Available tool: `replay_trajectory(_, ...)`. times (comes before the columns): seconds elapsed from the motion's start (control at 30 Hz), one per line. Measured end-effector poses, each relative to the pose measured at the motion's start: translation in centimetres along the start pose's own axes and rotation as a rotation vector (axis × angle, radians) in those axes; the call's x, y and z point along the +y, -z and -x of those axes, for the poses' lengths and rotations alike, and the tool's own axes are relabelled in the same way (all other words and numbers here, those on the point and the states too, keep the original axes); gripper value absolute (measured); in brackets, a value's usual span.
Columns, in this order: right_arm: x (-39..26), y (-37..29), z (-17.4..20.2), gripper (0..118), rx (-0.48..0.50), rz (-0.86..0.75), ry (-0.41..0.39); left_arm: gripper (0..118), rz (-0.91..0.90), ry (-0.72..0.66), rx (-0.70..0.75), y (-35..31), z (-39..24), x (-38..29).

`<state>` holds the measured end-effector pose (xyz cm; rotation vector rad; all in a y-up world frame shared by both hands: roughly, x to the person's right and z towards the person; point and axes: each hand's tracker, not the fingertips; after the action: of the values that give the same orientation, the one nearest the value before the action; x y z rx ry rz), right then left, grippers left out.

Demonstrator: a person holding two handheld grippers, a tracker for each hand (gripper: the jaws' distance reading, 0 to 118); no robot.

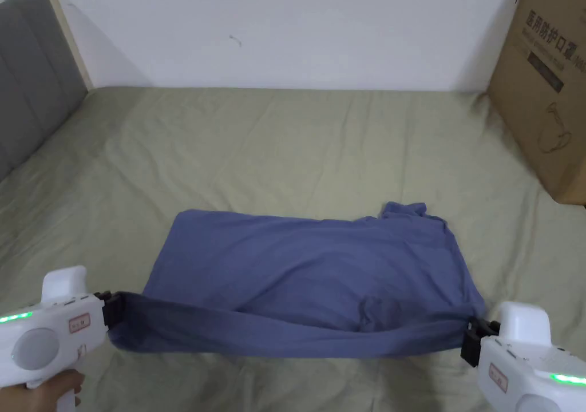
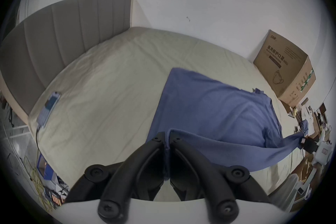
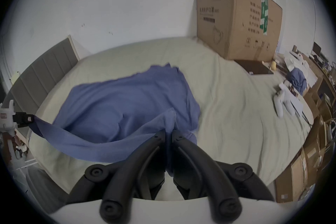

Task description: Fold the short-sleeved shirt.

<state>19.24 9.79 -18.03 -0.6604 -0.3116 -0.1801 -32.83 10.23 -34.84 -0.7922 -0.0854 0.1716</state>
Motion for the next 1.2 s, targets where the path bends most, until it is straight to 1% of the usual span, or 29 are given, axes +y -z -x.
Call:
replay_trajectory(0.1, 2.6, 2.1, 0.3, 6, -0.007, -0.010, -0.008, 4, -0.020, 0.013, -0.003, 1.7, -1.0, 2.8)
replay_trajectory(0.17, 4.0, 3.9, 0.2, 6, -0.013, -0.004, 0.000, 4, -0.031, 0.036, 0.002, 3.3, -1.7, 4.5)
replay_trajectory(0.33, 5.7, 9.3, -0.5, 6, -0.025, 0.073, 0.072, 4, -0.016, 0.085, 0.018, 8.4, -3.1, 7.1)
replay_trajectory(0.4, 5.8, 11.4, -0.8, 6, -0.024, 0.104, 0.102, 4, 0.005, 0.081, 0.018, 10.6, -3.5, 7.3)
replay_trajectory(0.47, 5.9, 13.5, -1.1, 6, -0.027, 0.129, 0.115, 4, 0.040, 0.077, 0.021, 13.0, -3.7, 7.3)
replay_trajectory(0.6, 5.6, 17.3, -0.8, 6, -0.053, 0.197, 0.099, 4, 0.142, 0.122, 0.070, 17.7, -4.1, 6.7)
replay_trajectory(0.7, 4.9, 19.7, -0.9, 6, -0.070, 0.247, 0.107, 4, 0.210, 0.151, 0.102, 20.4, -4.2, 5.8)
replay_trajectory(0.77, 4.2, 20.6, -1.0, 6, -0.084, 0.281, 0.111, 4, 0.264, 0.174, 0.118, 21.6, -4.4, 5.1)
replay_trajectory(0.83, 3.6, 20.9, -0.9, 6, -0.093, 0.297, 0.109, 4, 0.267, 0.176, 0.121, 21.9, -4.5, 4.7)
replay_trajectory(0.87, 3.5, 20.7, -0.8, 6, -0.096, 0.295, 0.109, 6, 0.262, 0.172, 0.124, 21.6, -4.7, 4.8)
replay_trajectory(0.9, 3.6, 20.3, -0.7, 6, -0.100, 0.288, 0.104, 10, 0.258, 0.169, 0.124, 21.2, -4.8, 5.2)
replay_trajectory(0.93, 4.0, 19.7, -0.6, 10, -0.103, 0.278, 0.097, 23, 0.263, 0.143, 0.101, 20.5, -4.7, 5.5)
replay_trajectory(0.97, 4.5, 18.6, -0.2, 28, -0.103, 0.260, 0.087, 52, 0.268, 0.100, 0.048, 19.9, -4.7, 5.9)
replay_trajectory(1.0, 5.0, 18.0, -0.1, 50, -0.100, 0.233, 0.078, 71, 0.258, 0.071, 0.006, 18.9, -4.7, 6.3)
replay_trajectory(1.03, 5.9, 16.7, 0.1, 75, -0.089, 0.196, 0.065, 79, 0.232, 0.042, -0.025, 17.6, -4.9, 6.6)
replay_trajectory(1.07, 6.9, 15.4, 0.3, 101, -0.073, 0.163, 0.060, 81, 0.190, 0.027, -0.055, 15.9, -5.1, 7.0)
replay_trajectory(1.1, 7.3, 14.5, 0.2, 106, -0.059, 0.134, 0.056, 83, 0.135, 0.022, -0.083, 14.5, -5.4, 7.5)
replay_trajectory(1.17, 8.9, 11.4, 0.5, 107, -0.027, 0.035, 0.050, 83, 0.044, -0.005, -0.124, 11.1, -5.9, 8.3)
replay_trajectory(1.2, 9.7, 9.7, 0.7, 108, -0.015, -0.018, 0.042, 86, 0.007, -0.015, -0.154, 8.5, -6.6, 8.6)
